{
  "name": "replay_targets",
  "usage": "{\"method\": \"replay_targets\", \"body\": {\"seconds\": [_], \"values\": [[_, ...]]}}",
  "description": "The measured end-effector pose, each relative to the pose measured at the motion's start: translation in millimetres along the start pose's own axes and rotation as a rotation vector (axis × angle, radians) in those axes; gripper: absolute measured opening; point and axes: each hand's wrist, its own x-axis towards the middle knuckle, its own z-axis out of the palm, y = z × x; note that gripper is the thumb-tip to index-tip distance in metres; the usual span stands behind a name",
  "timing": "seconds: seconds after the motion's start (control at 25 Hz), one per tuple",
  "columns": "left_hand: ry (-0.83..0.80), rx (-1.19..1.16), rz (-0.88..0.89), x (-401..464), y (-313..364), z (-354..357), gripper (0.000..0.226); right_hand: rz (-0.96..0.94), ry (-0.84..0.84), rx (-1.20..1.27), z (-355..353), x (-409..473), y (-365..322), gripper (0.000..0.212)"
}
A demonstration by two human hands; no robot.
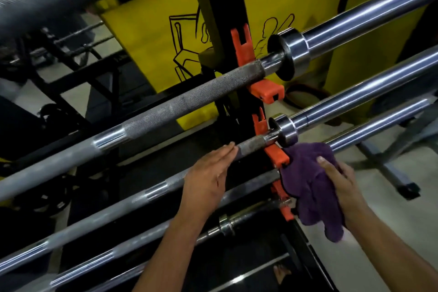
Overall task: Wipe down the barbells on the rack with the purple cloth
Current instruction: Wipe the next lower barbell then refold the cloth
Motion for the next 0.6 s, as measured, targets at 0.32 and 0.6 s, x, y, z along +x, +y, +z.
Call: {"method": "replay_targets", "body": {"seconds": [0.32,0.6], "values": [[-0.142,-0.05,0.186,3.8,-17.8,-10.4,0.068,-0.509,0.15,-1.284,89.9,19.5,-60.6,0.044],[-0.248,-0.139,0.349,-37.0,-71.8,-58.0,0.052,-0.172,0.107,-1.515,130.8,9.7,-95.1,0.024]]}}
